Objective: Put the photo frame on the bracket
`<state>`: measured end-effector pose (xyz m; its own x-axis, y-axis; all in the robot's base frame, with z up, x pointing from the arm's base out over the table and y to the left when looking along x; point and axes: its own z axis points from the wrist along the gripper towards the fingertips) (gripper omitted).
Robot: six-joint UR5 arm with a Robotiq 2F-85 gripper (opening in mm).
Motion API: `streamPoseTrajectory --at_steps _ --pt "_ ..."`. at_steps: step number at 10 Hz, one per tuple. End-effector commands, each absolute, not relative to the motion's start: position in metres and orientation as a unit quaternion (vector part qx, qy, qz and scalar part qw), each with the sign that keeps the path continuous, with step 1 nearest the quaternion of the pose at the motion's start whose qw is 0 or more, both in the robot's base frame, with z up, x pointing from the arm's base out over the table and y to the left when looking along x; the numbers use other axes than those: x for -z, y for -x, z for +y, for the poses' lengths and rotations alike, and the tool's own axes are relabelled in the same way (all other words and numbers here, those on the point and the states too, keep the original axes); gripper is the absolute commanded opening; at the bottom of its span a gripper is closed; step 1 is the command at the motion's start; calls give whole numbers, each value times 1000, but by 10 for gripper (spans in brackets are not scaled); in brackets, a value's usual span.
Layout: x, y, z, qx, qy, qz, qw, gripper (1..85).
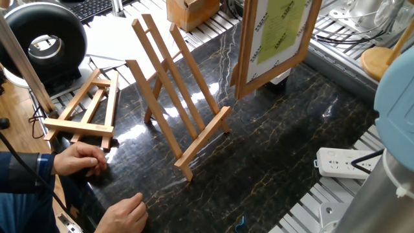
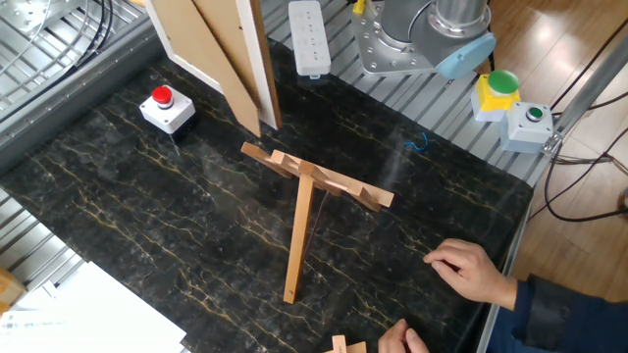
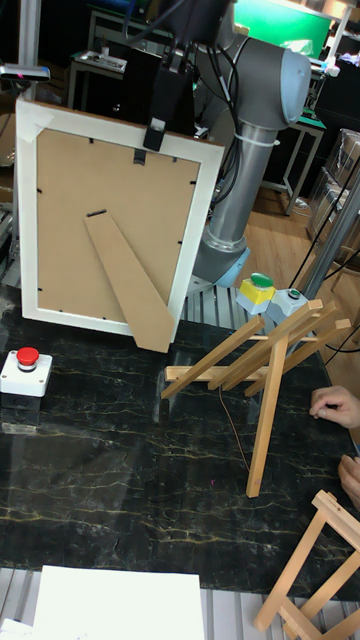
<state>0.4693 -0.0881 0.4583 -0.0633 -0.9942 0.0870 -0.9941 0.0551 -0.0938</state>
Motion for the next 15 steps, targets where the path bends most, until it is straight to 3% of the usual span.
streamPoseTrajectory --at_steps 1,4,15 --pt "-464 -464 -64 58 685 726 -7 10" --pt "-473 -459 -28 54 683 728 -19 10" --pt "-464 -459 56 52 762 646 9 10"
